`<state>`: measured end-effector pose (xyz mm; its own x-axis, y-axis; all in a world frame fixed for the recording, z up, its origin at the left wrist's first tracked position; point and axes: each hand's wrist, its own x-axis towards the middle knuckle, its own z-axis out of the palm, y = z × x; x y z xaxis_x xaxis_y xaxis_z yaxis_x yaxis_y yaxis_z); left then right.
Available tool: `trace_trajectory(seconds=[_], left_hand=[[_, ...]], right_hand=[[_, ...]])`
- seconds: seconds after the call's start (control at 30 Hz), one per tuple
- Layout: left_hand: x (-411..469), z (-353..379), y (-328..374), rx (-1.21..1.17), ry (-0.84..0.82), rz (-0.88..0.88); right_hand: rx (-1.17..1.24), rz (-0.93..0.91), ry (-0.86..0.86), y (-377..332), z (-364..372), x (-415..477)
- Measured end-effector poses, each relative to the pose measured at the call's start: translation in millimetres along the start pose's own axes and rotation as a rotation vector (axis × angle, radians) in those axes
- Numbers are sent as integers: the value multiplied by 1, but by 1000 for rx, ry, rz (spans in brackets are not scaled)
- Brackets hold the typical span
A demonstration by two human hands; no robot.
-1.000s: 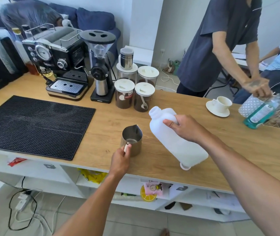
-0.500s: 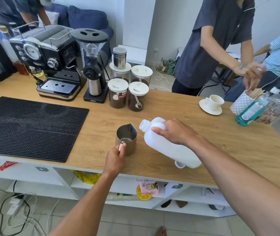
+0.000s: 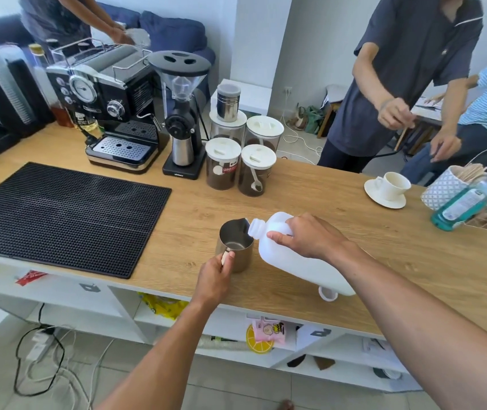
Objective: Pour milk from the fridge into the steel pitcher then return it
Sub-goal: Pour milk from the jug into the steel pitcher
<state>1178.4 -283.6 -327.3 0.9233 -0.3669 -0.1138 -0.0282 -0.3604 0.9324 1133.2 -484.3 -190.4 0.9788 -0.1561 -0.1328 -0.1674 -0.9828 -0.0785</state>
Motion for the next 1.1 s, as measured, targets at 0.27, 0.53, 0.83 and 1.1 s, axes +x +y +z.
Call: trace_trajectory(seconds=[0.27,0.53,0.83,1.1], left_hand=[[1,-2,-2,-7,-6,29],[1,-3,-3,-12,-13,33],[3,-2,-7,-10,-18,38],[2,-2,-7,-25,-17,34]], right_hand=[[-89,-29,-33,-6,3,8],[-116,-14,-81,-13,-5,13],[-122,12,-122,-17,-10,17],[-107,38,-153,-19,-10,17]])
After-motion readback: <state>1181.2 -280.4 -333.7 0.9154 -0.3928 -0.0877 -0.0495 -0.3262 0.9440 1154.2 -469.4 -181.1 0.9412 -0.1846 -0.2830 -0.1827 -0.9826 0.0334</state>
